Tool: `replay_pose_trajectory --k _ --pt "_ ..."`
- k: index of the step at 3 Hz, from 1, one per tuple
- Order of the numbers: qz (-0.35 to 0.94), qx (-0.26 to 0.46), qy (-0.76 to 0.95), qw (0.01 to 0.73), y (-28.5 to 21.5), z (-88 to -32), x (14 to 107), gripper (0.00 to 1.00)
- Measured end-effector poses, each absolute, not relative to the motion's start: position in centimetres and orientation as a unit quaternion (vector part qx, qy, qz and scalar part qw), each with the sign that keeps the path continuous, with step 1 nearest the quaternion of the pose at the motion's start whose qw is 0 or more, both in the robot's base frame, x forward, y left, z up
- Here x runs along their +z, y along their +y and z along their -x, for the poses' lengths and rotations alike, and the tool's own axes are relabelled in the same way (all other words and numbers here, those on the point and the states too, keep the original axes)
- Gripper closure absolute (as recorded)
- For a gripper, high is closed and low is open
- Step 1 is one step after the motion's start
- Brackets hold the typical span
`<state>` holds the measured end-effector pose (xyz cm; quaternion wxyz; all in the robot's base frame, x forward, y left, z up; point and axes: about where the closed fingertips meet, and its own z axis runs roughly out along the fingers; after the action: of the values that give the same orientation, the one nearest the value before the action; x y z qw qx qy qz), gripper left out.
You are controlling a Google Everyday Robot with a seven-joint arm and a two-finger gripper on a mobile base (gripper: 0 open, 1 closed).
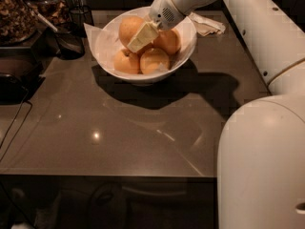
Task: Pick orange from white bowl
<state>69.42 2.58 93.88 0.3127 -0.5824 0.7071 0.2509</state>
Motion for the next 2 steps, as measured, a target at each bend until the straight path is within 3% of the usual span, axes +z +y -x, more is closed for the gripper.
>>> replay_pose_trajectory --k 2 --pt "0.583 0.271 0.688 0.336 3.6 -67.9 97.1 1.00"
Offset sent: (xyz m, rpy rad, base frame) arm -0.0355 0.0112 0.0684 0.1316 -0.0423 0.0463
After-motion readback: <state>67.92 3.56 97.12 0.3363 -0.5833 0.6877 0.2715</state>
